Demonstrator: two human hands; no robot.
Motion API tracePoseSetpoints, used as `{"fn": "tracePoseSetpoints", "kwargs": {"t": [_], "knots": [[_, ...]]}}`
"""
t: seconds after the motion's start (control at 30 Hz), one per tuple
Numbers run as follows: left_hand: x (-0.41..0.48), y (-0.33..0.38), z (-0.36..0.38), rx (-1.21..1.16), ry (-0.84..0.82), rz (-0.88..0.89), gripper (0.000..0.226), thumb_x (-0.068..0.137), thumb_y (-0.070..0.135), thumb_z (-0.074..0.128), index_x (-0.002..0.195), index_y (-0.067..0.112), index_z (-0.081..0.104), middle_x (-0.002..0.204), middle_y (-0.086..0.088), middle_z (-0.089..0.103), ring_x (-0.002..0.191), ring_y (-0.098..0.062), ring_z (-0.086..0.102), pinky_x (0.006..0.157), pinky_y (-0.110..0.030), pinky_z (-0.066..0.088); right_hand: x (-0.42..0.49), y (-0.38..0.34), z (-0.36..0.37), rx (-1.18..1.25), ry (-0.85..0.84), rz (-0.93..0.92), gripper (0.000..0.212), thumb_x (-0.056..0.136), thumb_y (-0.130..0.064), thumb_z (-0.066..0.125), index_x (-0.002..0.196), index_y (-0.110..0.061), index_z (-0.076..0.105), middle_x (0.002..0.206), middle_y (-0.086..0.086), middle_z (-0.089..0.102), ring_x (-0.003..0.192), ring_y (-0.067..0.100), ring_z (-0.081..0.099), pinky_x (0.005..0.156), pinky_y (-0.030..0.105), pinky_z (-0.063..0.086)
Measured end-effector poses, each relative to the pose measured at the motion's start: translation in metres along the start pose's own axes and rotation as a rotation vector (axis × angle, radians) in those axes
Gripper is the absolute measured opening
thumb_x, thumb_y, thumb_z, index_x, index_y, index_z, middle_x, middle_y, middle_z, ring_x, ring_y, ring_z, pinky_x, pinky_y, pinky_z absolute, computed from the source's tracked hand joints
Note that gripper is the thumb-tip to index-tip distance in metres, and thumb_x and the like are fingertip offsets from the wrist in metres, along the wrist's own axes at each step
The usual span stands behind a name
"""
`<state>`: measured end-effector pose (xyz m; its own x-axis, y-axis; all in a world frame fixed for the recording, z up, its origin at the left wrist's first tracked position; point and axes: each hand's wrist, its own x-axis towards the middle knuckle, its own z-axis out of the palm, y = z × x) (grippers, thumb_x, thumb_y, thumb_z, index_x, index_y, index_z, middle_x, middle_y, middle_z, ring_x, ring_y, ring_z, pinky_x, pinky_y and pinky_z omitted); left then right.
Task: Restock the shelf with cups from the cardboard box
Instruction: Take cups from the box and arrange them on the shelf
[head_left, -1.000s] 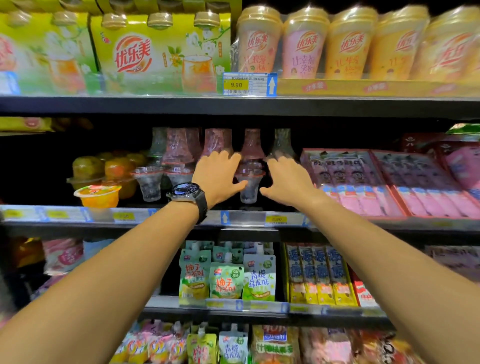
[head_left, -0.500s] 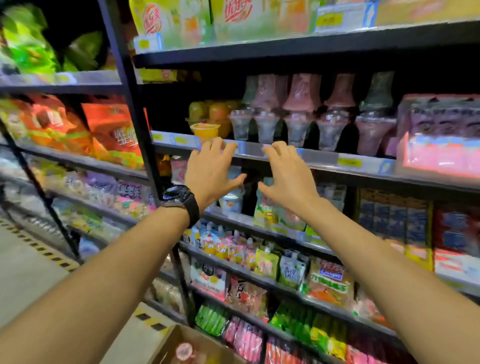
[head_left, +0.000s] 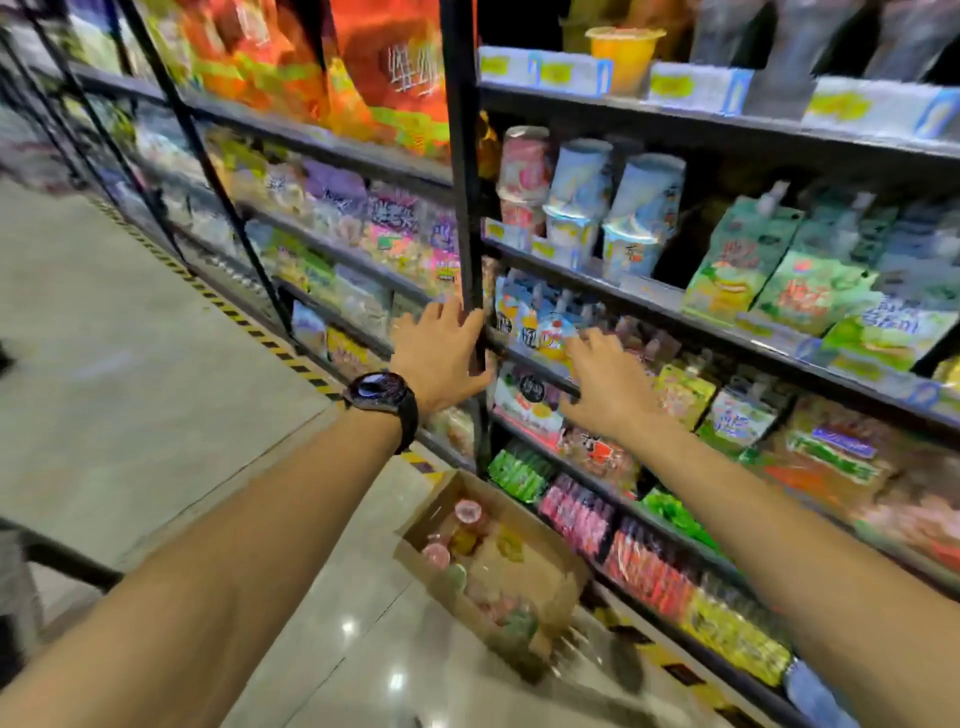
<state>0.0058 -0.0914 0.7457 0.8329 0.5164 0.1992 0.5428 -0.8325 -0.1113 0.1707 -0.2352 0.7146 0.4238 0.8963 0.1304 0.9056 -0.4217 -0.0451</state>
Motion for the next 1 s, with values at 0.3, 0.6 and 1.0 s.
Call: {"fn": "tracePoseSetpoints", "kwargs": {"t": [0.3,0.6,1.0], "knots": [[-0.031,-0.068,0.122,-0.074,-0.305,0.119,0.07,0.088,0.063,0.052,0.14,0.02,0.033,0.138,-0.014,0.039,0.123,-0.037,0.043,0.094,-0.052,0.045,-0.026,-0.073,0.12,0.123,-0.295,0.252,0.078,0.078,-0.036,0.073,0.141,-0.011,0.035,0.139,0.012,0.037,0.13,0.033,0.037,0.097,0.041,0.043],[-0.031,-0.091,0.212,-0.177,-0.513,0.031,0.072,0.085,0.062,0.052,0.141,0.02,0.036,0.132,-0.01,0.048,0.117,-0.033,0.05,0.088,-0.044,0.046,-0.041,-0.066,0.203,0.303,-0.442,0.466,0.066,0.078,-0.033,0.07,0.134,-0.012,0.042,0.126,0.007,0.042,0.121,0.028,0.041,0.089,0.039,0.046],[-0.011,-0.096,0.424,-0.246,-0.676,-0.041,0.061,0.082,0.063,0.055,0.13,0.029,0.038,0.11,-0.001,0.051,0.097,-0.027,0.054,0.075,-0.038,0.048,0.005,-0.067,0.39,0.474,-0.638,0.573,0.08,0.079,-0.045,0.068,0.146,-0.017,0.033,0.138,0.011,0.04,0.135,0.033,0.03,0.106,0.041,0.038]]}}
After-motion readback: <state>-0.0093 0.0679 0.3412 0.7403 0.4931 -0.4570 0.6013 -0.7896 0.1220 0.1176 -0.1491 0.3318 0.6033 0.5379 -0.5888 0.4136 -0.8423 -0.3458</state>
